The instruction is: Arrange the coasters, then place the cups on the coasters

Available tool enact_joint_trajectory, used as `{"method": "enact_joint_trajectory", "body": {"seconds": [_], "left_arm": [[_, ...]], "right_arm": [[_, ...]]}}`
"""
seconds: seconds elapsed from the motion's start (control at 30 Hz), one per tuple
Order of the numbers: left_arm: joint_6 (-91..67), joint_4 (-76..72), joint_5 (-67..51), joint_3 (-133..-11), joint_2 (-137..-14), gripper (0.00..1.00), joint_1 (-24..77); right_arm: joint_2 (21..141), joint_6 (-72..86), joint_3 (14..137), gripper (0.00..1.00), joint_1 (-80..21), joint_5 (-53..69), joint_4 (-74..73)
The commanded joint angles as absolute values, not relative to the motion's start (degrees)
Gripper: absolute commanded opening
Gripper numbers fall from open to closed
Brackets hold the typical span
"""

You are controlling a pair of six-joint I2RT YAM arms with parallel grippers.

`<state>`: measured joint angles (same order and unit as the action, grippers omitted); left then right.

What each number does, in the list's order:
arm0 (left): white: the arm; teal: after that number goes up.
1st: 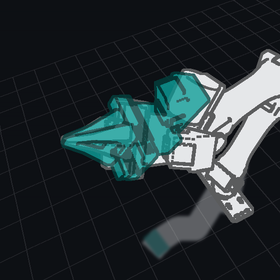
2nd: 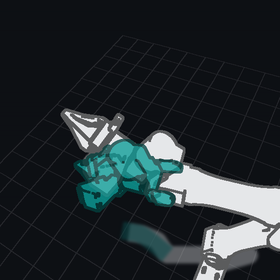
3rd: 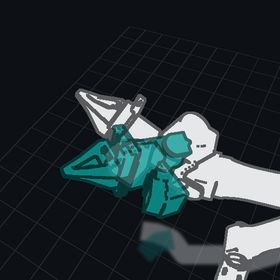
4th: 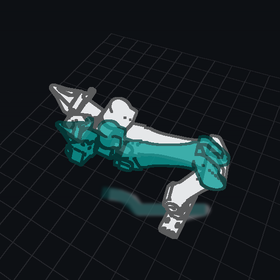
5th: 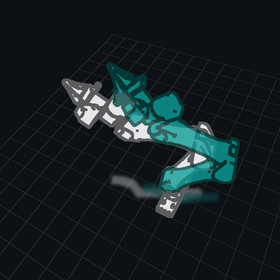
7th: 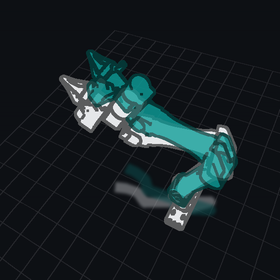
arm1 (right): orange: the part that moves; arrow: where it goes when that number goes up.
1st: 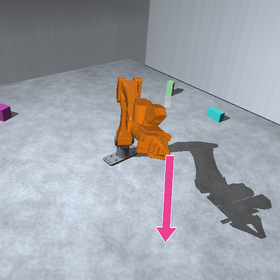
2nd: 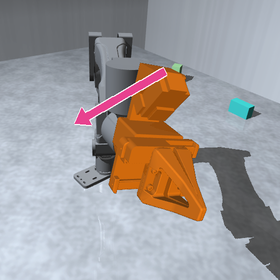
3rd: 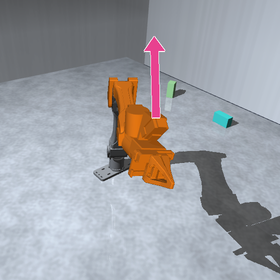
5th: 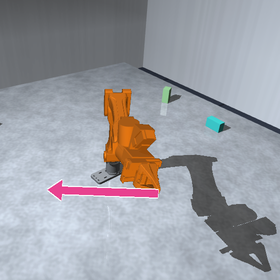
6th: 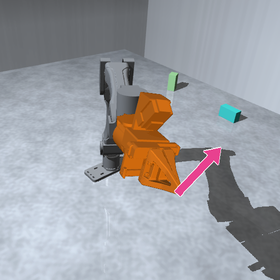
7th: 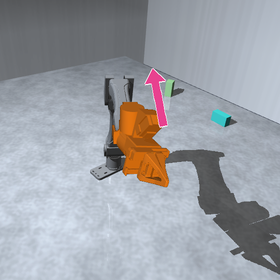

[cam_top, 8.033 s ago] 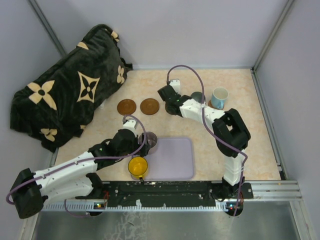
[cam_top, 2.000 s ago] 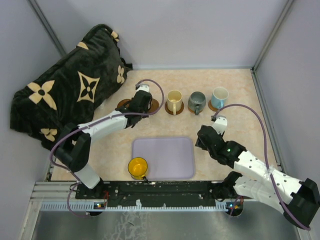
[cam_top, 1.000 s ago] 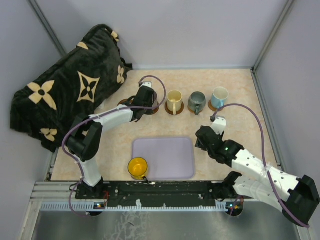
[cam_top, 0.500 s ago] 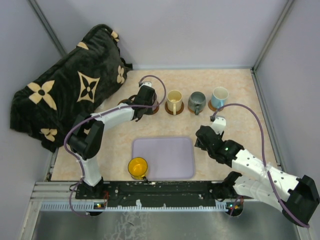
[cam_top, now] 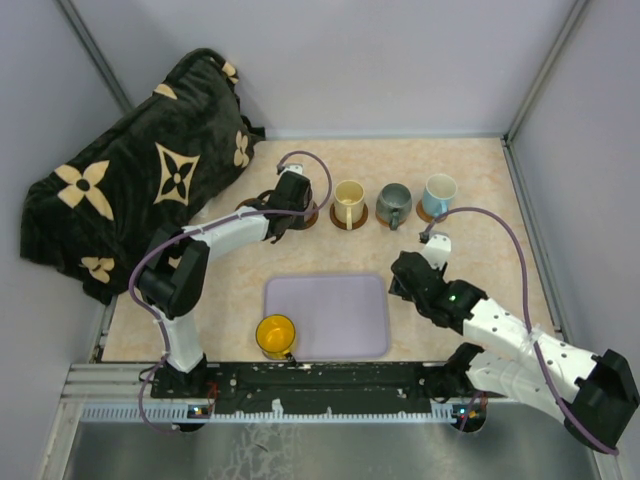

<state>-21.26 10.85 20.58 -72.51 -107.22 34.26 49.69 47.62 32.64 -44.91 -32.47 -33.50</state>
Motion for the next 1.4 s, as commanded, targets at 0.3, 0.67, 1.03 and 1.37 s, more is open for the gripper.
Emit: {"method": "enact_joint_trajectory", "body": {"seconds": [0.3,0.67,1.03,1.37], "left_arm": [[-22.76,7.25,21.19,-74.22,-107.67,0.05,33.84],[-23.11,7.56,21.19,-73.79,-107.35,0.09,33.84],[-24.42,8.86,19.37,-73.39,-107.61,0.26,33.84],[-25.05,9.7,19.74,-72.01,-107.01,0.36,33.84]], "right_arm": [[50.71,47.76,32.64,0.57,-45.35,-32.07,-30.76],[51.28,47.78,32.61,0.57,-45.35,-31.7,-30.25],[51.59,47.81,32.59,0.57,-45.35,-31.5,-30.06],[52.35,47.81,32.66,0.57,-45.36,-31.29,-29.29]]}}
